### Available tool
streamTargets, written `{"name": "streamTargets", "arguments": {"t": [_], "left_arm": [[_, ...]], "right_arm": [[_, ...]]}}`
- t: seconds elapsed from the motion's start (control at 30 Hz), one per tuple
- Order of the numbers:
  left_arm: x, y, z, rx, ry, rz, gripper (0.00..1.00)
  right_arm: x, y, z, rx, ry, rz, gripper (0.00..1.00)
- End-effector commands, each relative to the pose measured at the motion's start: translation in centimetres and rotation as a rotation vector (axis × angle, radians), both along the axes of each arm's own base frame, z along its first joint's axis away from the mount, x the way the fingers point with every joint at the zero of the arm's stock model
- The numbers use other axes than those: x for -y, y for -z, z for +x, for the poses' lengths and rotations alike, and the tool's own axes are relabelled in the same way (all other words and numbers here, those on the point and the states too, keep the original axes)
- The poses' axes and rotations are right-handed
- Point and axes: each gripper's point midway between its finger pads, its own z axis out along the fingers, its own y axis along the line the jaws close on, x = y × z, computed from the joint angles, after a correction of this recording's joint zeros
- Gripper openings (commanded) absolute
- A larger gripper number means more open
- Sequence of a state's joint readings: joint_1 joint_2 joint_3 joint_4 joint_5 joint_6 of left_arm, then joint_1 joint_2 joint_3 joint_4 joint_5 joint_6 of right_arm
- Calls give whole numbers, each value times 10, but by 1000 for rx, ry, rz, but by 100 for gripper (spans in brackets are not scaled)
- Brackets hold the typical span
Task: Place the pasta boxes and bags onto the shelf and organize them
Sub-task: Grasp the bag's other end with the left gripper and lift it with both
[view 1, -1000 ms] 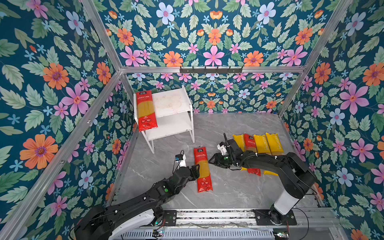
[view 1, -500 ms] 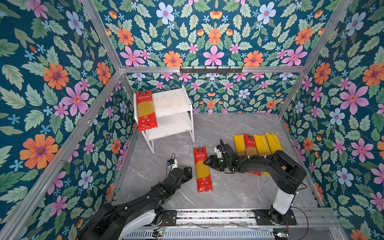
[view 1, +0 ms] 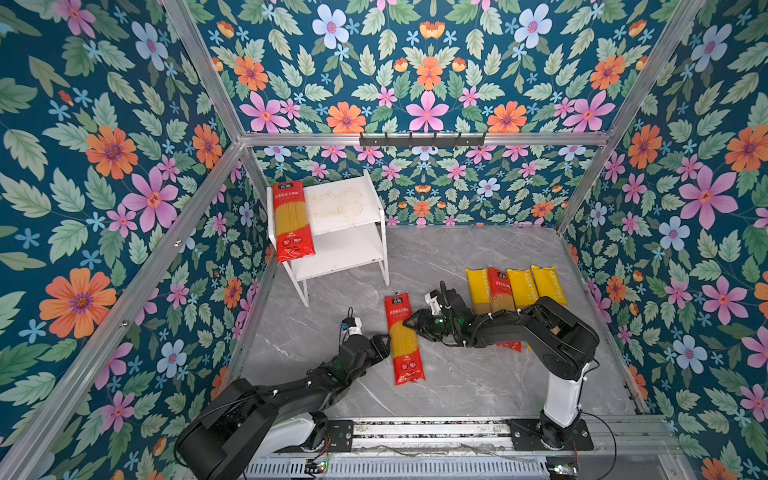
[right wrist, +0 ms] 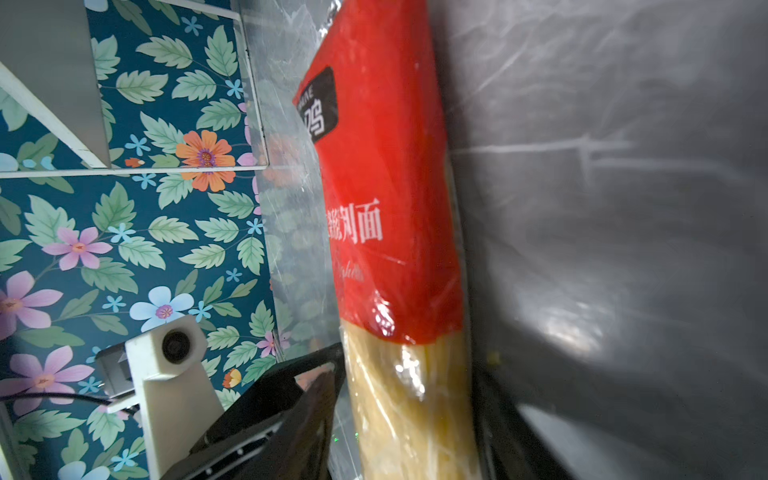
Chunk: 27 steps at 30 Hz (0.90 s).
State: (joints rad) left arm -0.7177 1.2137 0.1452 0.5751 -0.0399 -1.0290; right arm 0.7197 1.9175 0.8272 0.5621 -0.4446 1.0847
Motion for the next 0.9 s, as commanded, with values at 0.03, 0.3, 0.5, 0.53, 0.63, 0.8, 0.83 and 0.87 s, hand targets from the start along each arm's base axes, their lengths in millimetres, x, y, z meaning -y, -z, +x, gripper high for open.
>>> {"name": "streamTargets", "arguments": {"t": [0.03,0.3,0.5,0.53,0.63,0.8,0.83,0.87], "left_arm": [[22,2,4,-25,73,-28,68],[23,-8,8,10,67,-74,68],[19,-23,9,19,100,-1,72],[16,-28,11,41,109,39,73],[11,-54,15,151,109,64,76],[18,-89,11,310,183,35,77],[21,-93,9,333,202,35,77],[22,-95,8,353,215,38,77]], "right_arm": [[0,8,-4,16,7,-21,46],[-5,-13,-7,203,-7,49,11],[3,-44,-6,357,31,147,1],[5,-50,-6,386,36,158,1],[13,-64,-7,480,49,168,0],[18,-81,-4,585,45,183,0],[19,-86,-5,612,46,192,0],[20,-94,-5,648,44,205,0]]}}
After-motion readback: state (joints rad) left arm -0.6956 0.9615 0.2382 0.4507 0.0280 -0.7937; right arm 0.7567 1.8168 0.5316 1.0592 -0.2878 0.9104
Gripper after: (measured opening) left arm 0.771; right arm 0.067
